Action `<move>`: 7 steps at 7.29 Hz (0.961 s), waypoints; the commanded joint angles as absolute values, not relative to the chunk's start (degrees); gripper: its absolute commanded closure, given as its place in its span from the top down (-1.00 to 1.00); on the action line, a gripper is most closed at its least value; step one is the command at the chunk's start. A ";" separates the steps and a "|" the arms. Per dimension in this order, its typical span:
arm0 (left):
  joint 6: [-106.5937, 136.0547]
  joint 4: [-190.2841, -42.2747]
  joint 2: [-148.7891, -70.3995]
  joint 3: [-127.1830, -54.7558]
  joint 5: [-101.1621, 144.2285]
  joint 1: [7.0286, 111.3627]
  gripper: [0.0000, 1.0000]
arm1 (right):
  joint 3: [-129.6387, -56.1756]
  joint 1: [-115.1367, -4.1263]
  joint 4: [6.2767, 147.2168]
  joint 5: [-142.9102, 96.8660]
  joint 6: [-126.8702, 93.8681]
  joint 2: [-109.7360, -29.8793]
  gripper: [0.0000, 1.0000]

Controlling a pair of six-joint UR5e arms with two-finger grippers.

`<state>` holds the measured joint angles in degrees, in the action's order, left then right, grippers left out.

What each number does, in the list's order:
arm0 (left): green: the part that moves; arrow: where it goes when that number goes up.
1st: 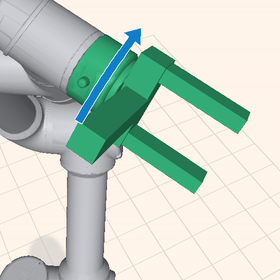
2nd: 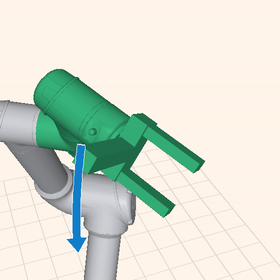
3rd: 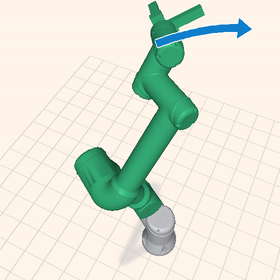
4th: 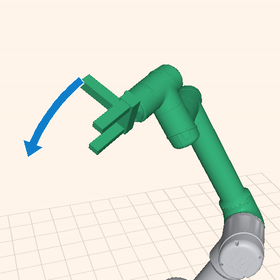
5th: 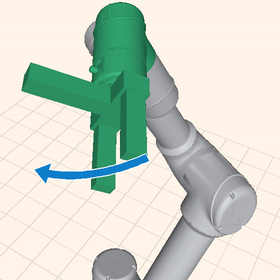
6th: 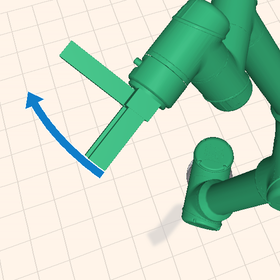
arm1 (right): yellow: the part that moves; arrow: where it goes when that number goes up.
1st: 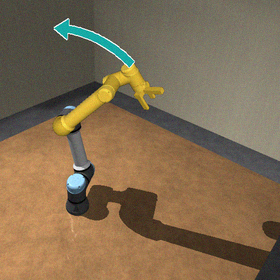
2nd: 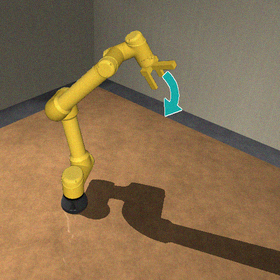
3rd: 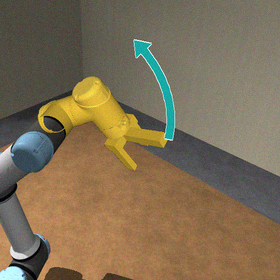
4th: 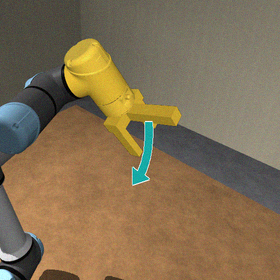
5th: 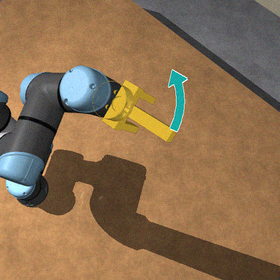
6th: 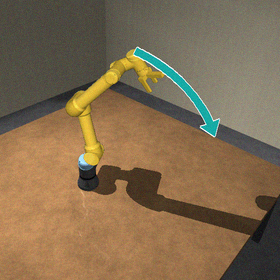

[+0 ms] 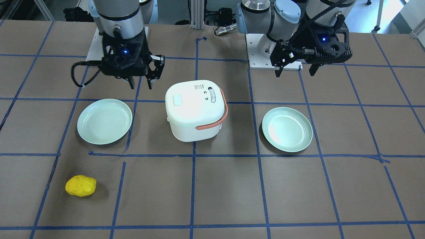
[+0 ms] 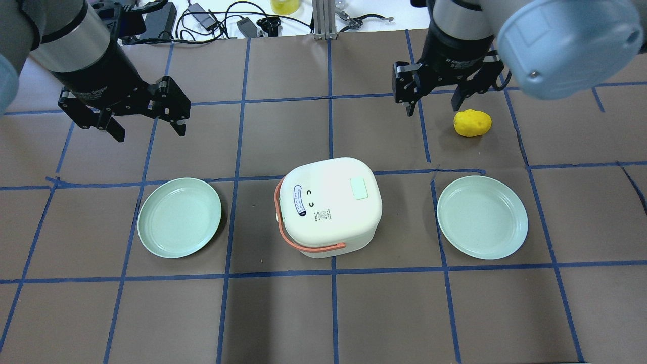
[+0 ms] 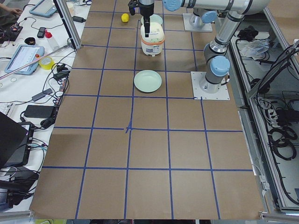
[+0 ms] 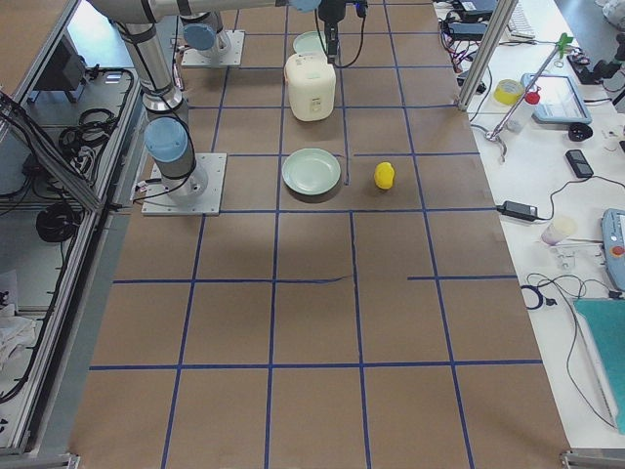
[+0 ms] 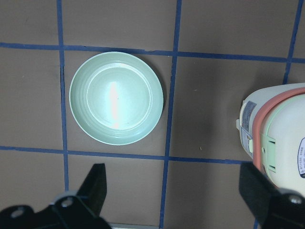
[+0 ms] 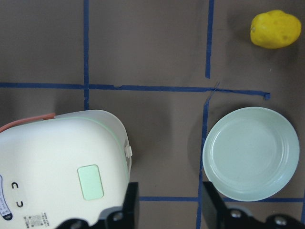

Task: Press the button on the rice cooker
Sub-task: 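Move the right gripper over the rice cooker's green lid button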

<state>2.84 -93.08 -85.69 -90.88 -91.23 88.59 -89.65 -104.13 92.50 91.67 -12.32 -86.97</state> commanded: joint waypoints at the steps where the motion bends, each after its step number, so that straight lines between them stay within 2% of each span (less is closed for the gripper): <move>1: 2.81 -93.08 -85.69 -90.88 -91.23 88.59 1.00 | -94.55 -108.10 96.21 91.41 -16.61 -86.57 -1.00; 4: 2.81 -93.08 -85.69 -90.88 -91.23 88.59 1.00 | -97.11 -108.98 97.12 87.72 -16.52 -86.40 -1.00; 7: 2.90 -93.08 -85.69 -90.88 -91.23 88.59 1.00 | -102.74 -111.80 106.86 87.89 -17.31 -85.96 -1.00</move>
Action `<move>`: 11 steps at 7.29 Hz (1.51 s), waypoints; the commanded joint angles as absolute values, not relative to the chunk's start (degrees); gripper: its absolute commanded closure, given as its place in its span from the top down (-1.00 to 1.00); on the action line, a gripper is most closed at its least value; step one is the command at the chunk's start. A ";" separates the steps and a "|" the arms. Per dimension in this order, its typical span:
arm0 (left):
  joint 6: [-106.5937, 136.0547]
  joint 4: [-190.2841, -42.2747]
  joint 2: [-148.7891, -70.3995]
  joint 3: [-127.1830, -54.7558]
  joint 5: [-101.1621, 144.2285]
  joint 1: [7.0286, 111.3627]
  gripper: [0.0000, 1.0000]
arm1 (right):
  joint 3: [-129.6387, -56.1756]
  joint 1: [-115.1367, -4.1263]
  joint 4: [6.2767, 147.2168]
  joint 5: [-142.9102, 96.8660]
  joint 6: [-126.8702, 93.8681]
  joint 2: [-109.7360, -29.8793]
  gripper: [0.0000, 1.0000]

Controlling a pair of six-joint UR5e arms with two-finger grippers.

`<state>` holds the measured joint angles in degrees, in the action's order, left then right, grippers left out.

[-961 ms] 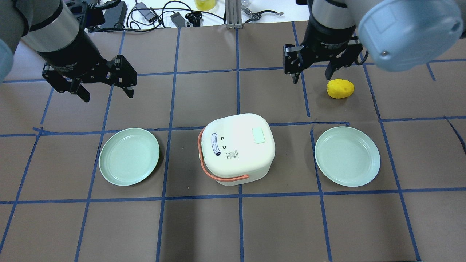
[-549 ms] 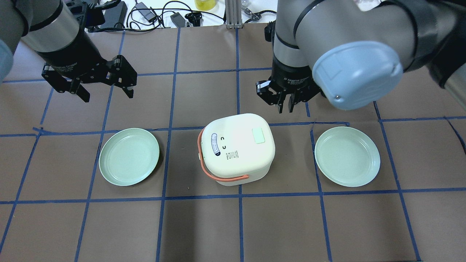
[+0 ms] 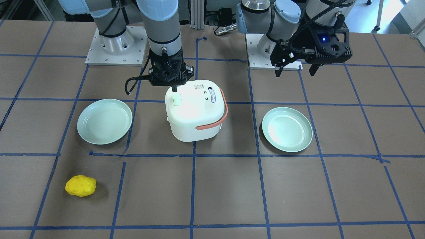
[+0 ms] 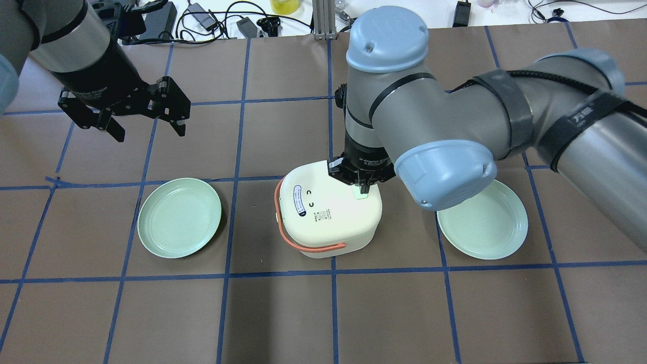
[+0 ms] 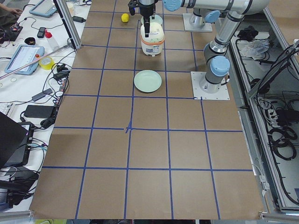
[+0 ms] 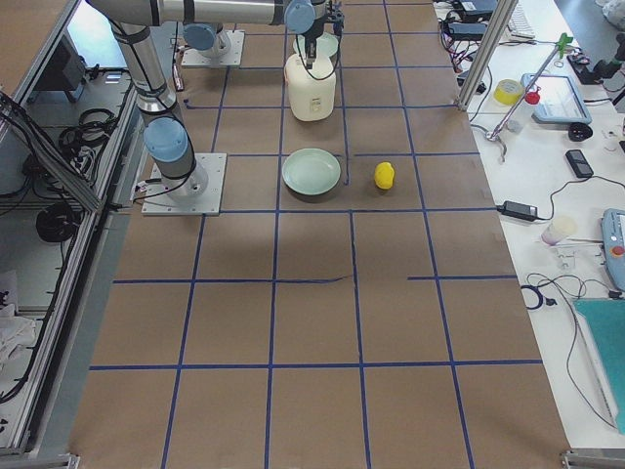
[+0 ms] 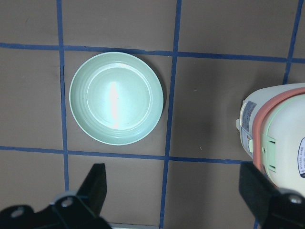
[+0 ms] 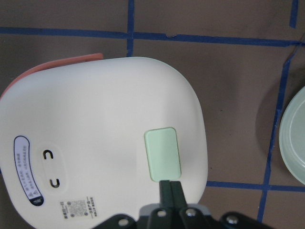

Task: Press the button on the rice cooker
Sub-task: 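Lower the right gripper and press down on the green button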

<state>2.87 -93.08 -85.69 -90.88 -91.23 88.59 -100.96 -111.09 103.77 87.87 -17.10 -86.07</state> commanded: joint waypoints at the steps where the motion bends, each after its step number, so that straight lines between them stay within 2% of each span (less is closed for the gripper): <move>1: 2.81 -93.08 -85.69 -90.88 -91.23 88.59 1.00 | -102.74 -111.80 106.96 88.15 -17.23 -85.52 -1.00; 10: 2.90 -93.08 -85.69 -90.88 -91.23 88.59 1.00 | -103.01 -111.80 109.42 89.82 -16.88 -83.67 -0.99; 11: 2.81 -93.08 -85.69 -90.88 -91.23 88.59 1.00 | -102.14 -111.80 109.34 90.78 -16.70 -84.11 0.94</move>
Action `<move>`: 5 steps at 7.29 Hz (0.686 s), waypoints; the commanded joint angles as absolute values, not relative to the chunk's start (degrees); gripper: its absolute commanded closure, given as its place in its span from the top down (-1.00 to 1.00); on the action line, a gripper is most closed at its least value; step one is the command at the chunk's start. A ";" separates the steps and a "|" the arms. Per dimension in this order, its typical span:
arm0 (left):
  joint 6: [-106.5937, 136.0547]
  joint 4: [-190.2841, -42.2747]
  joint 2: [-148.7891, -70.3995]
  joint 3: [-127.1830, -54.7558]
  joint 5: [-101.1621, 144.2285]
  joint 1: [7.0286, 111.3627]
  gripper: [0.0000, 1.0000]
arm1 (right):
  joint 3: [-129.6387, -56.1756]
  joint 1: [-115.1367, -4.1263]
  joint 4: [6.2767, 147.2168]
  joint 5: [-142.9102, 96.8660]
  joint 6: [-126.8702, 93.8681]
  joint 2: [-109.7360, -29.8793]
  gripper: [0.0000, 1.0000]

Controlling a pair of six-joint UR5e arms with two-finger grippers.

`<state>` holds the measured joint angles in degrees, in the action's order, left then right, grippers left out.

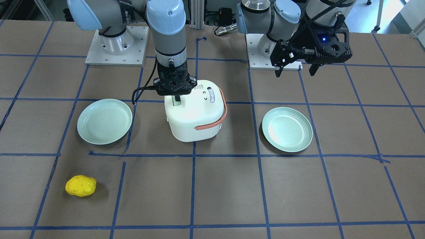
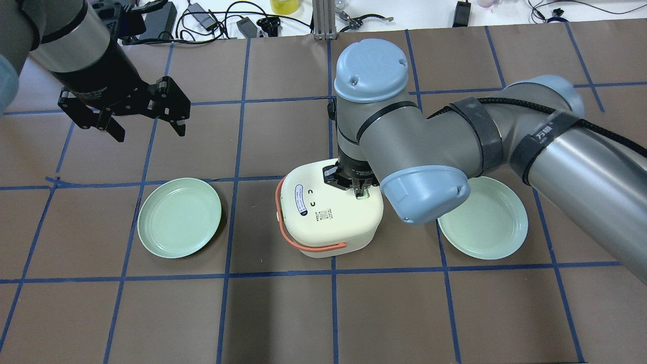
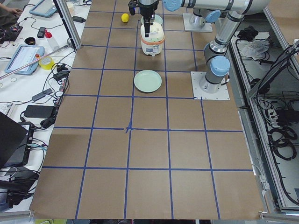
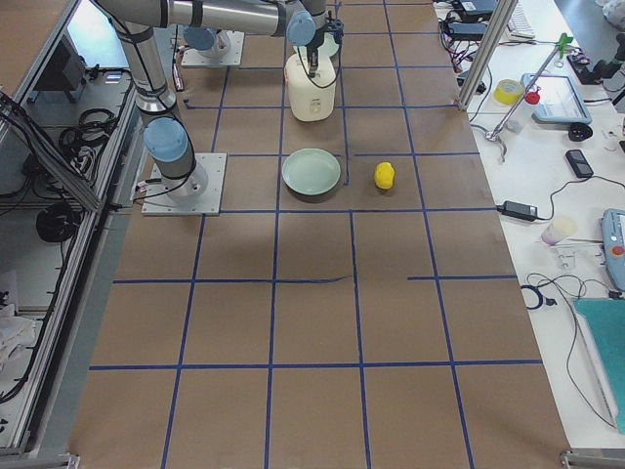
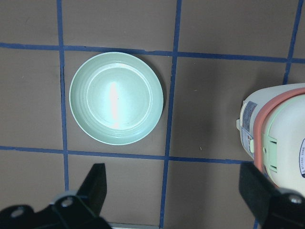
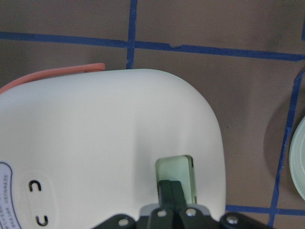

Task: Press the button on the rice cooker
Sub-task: 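Lower the right gripper and press down on the green button, then raise the right gripper and withdraw it away from the cooker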

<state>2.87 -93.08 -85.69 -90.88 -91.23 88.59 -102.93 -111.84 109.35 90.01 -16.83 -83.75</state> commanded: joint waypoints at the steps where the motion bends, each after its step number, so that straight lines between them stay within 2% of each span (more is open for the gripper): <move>1: 2.90 -93.08 -85.69 -90.88 -91.23 88.59 1.00 | -101.00 -111.54 108.99 92.18 -16.53 -84.55 1.00; 5: 2.81 -93.08 -85.69 -90.88 -91.23 88.59 1.00 | -89.24 -103.83 99.16 92.11 -11.91 -85.34 1.00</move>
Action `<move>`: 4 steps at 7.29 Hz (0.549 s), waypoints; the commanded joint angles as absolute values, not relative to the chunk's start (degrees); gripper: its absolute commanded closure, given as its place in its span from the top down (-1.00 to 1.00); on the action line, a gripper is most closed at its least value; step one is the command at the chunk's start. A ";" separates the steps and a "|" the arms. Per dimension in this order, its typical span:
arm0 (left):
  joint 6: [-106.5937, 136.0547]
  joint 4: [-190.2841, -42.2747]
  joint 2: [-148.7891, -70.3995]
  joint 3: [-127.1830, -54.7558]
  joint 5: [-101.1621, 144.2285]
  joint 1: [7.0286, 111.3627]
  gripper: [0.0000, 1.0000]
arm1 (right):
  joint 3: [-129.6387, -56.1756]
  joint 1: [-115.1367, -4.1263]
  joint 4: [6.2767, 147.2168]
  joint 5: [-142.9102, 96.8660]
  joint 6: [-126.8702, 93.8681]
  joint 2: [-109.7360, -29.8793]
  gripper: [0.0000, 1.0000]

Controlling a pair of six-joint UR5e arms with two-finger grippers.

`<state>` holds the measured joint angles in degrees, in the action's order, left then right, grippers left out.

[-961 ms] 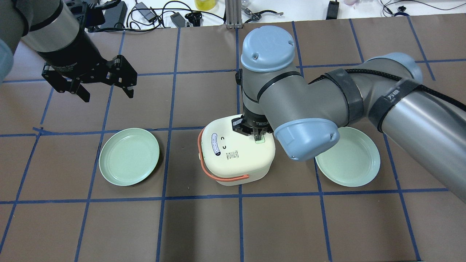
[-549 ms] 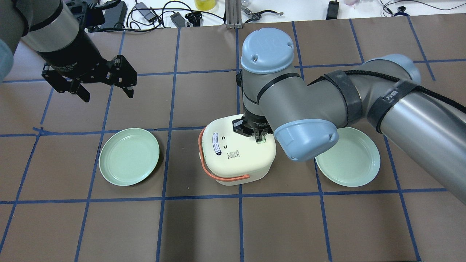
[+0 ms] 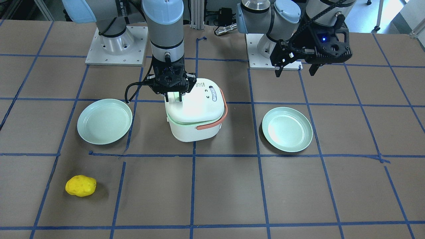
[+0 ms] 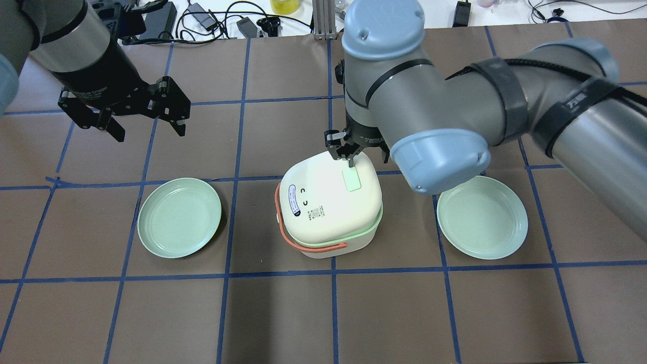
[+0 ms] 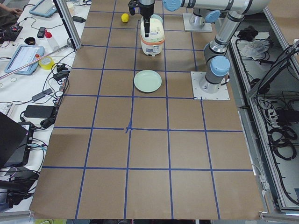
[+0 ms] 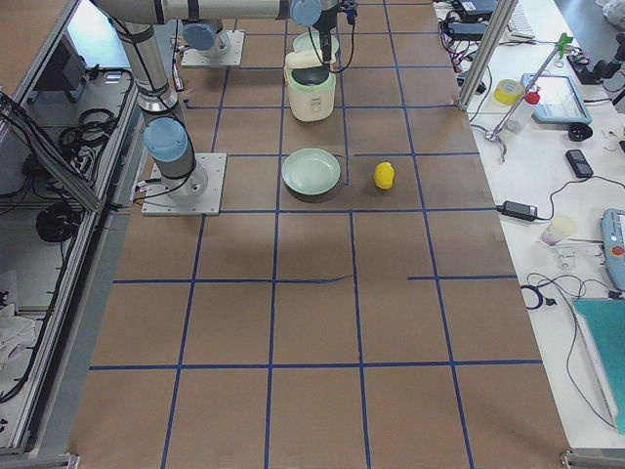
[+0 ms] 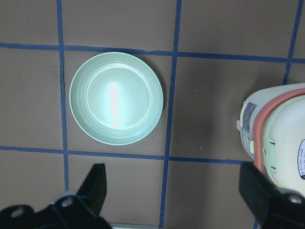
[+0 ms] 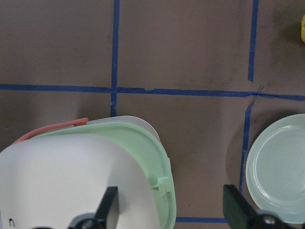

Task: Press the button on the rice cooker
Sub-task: 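Raise the right gripper and withdraw it away from the cooker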

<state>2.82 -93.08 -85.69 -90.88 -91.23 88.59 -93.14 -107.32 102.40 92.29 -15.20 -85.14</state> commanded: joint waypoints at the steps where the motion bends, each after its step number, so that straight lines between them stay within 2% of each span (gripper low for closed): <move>1: 2.90 -93.08 -85.69 -90.88 -91.23 88.59 1.00 | -86.86 -100.58 97.84 91.76 -8.21 -85.34 1.00; 4: 2.81 -93.08 -85.69 -90.88 -91.23 88.59 1.00 | -82.36 -93.18 96.77 89.84 -0.45 -85.61 1.00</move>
<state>2.82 -93.08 -85.69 -90.88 -91.23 88.59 -84.08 -96.17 97.05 91.18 -2.75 -85.53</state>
